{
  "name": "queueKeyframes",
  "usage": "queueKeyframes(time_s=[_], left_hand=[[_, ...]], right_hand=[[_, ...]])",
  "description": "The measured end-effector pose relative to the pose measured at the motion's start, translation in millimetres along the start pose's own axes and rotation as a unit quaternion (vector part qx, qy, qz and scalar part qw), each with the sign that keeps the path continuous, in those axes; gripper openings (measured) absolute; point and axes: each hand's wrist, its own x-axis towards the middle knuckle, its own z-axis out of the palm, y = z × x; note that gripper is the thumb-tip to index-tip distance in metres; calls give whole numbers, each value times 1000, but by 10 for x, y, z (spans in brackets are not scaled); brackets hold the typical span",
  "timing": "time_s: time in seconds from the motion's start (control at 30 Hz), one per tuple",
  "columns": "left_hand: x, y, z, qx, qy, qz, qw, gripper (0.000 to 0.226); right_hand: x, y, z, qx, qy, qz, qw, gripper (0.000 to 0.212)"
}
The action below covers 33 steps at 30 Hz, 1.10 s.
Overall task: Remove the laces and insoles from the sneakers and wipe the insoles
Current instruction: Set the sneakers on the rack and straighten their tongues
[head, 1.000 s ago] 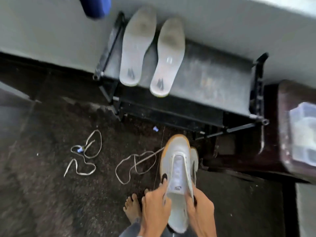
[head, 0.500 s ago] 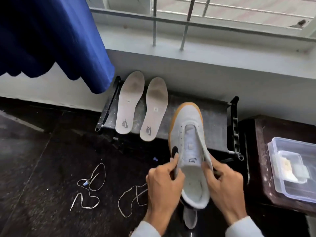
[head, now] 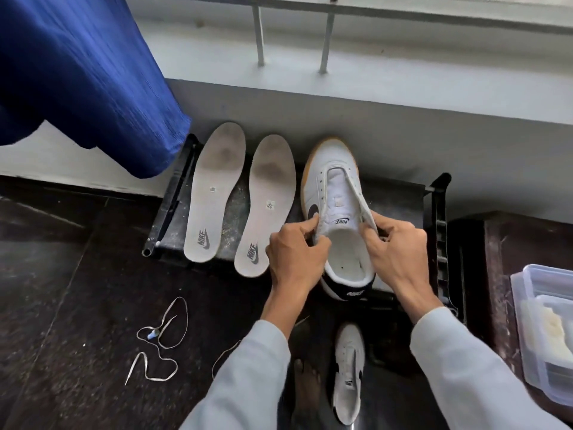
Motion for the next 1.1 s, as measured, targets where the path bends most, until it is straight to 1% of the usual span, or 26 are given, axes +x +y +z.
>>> queueKeyframes(time_s=[0.23, 0.4, 0.47, 0.53, 0.63, 0.73, 0.87, 0.97, 1.03, 1.1], left_hand=[[108, -50, 84, 20, 8, 26, 999, 41], [39, -131, 157, 7, 34, 60, 998, 43], [-75, -198, 194, -5, 38, 73, 997, 45], [-273, -291, 214, -8, 42, 89, 995, 44], [-691, -516, 212, 37, 47, 105, 993, 47], [-1124, -861, 179, 84, 35, 115, 989, 48], [-1586, -1498, 194, 125, 15, 94, 988, 48], [-1838, -2044, 303, 167, 6, 83, 982, 43], [-1915, -2394, 421, 196, -6, 86, 977, 45], [-1958, -2735, 582, 227, -20, 82, 970, 49]], right_hand=[[72, 87, 75, 27, -13, 16, 999, 21], [19, 93, 39, 16, -32, -20, 999, 27], [-94, 99, 20, -11, -39, -43, 998, 34], [-307, 142, 19, -70, -19, -77, 994, 41], [-771, 223, 4, -156, 42, -147, 976, 45], [-1263, 296, 29, -187, 46, -193, 962, 46], [-1956, 533, 259, -198, -16, -215, 956, 51], [-2386, 937, 591, -217, -97, -226, 945, 57], [-2578, 1239, 826, -236, -150, -230, 932, 64], [-2716, 1529, 1069, -252, -195, -211, 924, 66]])
